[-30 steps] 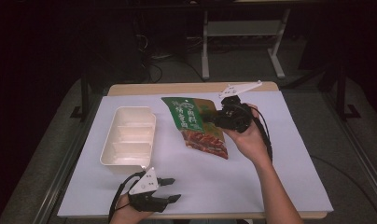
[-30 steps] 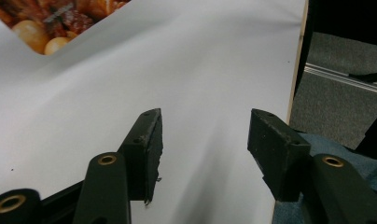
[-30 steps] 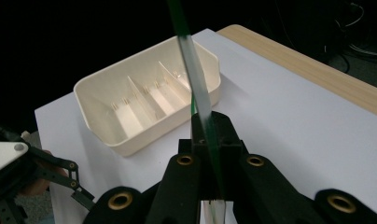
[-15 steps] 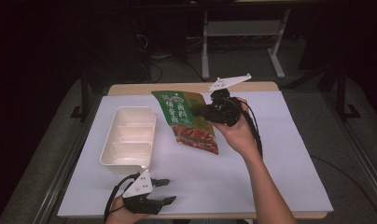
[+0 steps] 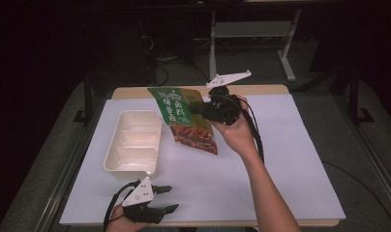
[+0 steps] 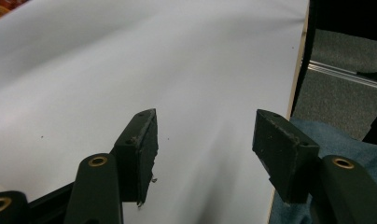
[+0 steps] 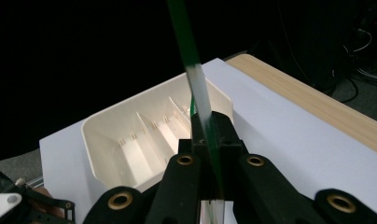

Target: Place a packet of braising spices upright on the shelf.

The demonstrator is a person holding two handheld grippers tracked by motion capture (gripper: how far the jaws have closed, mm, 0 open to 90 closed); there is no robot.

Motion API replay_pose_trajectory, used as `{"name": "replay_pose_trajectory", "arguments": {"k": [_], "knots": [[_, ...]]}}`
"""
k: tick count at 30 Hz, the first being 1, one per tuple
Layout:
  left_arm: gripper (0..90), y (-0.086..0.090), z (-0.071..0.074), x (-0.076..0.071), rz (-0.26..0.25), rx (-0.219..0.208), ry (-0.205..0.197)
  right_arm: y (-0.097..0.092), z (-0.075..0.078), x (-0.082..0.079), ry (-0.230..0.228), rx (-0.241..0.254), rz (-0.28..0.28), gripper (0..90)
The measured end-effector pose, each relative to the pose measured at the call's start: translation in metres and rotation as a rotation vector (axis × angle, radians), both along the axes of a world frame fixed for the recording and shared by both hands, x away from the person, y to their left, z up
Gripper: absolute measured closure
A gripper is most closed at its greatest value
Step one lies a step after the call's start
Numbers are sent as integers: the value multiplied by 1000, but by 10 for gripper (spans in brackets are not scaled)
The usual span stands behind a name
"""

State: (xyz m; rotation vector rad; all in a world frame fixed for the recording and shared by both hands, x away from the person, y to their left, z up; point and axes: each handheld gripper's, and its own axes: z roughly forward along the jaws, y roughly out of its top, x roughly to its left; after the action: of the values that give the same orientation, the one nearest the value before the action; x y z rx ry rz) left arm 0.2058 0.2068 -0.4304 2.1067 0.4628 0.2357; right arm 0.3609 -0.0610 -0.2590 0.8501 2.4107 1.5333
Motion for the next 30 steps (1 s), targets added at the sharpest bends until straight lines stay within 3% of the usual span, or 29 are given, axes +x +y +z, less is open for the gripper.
{"name": "replay_pose_trajectory", "arguments": {"k": [12, 13, 30], "knots": [[397, 3, -1, -1, -3, 11, -2, 29, 11, 10, -20, 24, 25, 893], [396, 2, -1, -2, 6, -6, 8, 34, 12, 12, -18, 26, 30, 893], [383, 4, -3, 1, -10, 0, 7, 76, 12, 24, -24, 50, 78, 893]]}}
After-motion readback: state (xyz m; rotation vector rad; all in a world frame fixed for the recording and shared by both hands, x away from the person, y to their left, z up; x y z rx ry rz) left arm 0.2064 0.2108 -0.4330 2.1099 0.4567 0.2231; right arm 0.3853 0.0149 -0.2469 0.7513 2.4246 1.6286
